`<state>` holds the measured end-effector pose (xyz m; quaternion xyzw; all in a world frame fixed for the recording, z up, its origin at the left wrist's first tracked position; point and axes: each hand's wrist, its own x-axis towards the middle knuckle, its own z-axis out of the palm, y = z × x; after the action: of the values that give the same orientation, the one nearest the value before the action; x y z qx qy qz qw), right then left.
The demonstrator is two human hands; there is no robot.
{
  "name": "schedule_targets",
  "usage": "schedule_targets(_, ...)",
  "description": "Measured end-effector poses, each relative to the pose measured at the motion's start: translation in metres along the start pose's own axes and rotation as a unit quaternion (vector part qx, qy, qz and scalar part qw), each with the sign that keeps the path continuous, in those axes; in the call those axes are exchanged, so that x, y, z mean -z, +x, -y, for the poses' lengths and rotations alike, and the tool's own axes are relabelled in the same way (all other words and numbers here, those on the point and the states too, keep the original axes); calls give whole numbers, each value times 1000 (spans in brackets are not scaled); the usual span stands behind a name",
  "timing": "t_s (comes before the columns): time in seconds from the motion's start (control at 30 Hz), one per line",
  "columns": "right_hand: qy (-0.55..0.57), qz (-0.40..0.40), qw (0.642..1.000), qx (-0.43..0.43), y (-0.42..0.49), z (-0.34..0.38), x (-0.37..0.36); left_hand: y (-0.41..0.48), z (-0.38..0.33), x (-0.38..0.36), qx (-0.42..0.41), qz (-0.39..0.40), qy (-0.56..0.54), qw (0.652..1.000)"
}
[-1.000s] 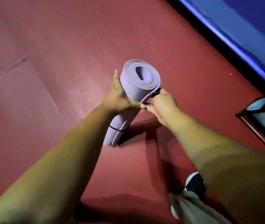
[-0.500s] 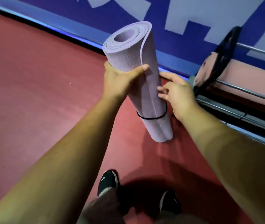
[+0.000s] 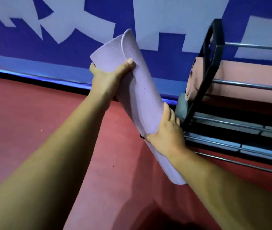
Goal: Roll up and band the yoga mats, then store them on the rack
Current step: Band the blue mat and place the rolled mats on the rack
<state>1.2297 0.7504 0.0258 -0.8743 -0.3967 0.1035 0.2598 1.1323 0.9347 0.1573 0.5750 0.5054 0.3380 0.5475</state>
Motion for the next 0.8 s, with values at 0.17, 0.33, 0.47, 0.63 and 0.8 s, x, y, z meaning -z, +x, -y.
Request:
schedule_targets(0.17,-15,10,1000,23,6,9,-15,18,-24,18,-165,-80,143,973)
schedule_targets(0.33,-17,50,997,51,4,28,-23,34,-24,52,-117,-133,153,972)
schedule_targets(0.47,51,27,996,69,8,31,-25,33,-23,99,-86,-196,102,972)
schedule_targets(0.63,118,133,979,-102,-4,70,-12,27,-30,175,-66,-276,72,956)
schedule_targets(0.8,519,381,705,-297,-1,149,-18,15,-31,255,-13,-320,-90,943)
